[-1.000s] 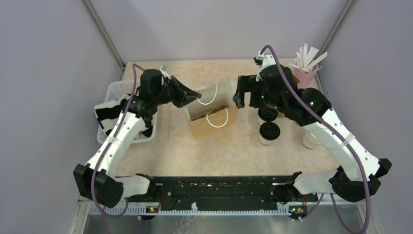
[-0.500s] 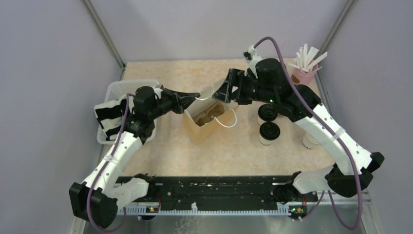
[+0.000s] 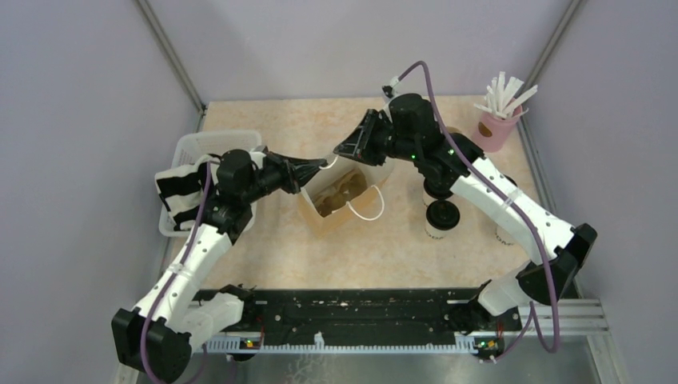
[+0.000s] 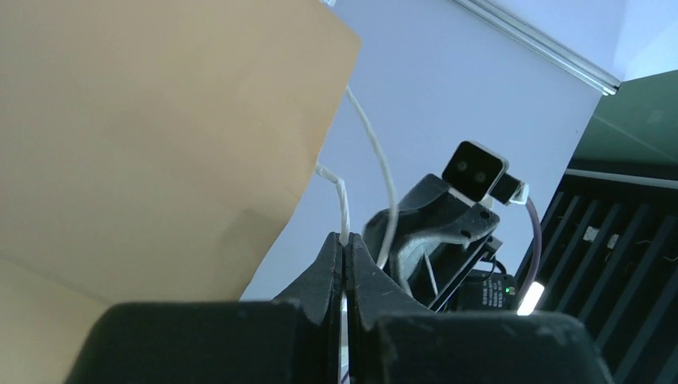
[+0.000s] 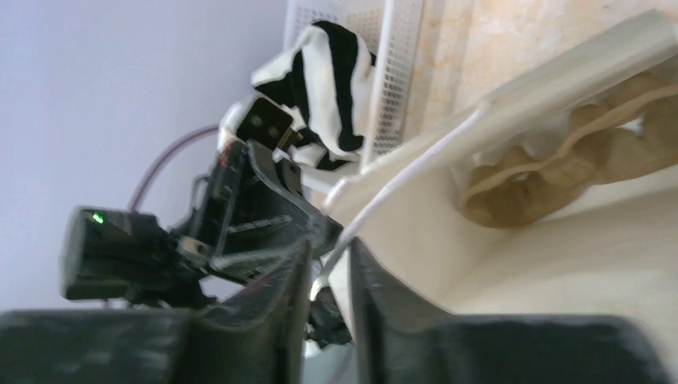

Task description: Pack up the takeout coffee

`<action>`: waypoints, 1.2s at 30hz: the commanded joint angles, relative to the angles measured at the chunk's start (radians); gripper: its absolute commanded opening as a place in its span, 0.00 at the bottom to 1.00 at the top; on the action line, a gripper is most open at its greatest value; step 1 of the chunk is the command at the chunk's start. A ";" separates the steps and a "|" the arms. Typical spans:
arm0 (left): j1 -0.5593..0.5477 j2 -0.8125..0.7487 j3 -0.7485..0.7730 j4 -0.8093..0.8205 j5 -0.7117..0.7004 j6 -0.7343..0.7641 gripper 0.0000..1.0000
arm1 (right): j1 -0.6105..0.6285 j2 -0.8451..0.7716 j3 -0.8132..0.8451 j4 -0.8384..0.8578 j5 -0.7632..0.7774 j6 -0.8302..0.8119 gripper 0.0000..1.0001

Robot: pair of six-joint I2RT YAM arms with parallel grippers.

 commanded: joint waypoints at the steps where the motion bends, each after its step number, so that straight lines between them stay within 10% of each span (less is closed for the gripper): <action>1: 0.004 -0.034 -0.012 0.061 0.014 0.064 0.05 | -0.023 0.034 0.062 0.075 0.017 0.066 0.10; 9: 0.016 -0.013 0.250 -0.312 0.000 0.674 0.72 | -0.024 0.050 0.107 0.035 0.023 0.100 0.00; 12: 0.015 0.029 0.439 -0.470 -0.042 0.928 0.84 | -0.024 0.055 0.104 0.031 0.008 0.104 0.00; 21: -0.106 0.123 0.603 -0.562 -0.095 1.643 0.87 | -0.023 0.083 0.135 0.037 -0.036 0.122 0.00; 29: -0.209 0.169 0.556 -0.479 -0.272 1.893 0.84 | -0.024 0.107 0.165 0.025 -0.061 0.124 0.00; 36: -0.218 0.257 0.626 -0.542 -0.449 1.892 0.48 | -0.023 0.103 0.156 -0.005 -0.065 0.101 0.00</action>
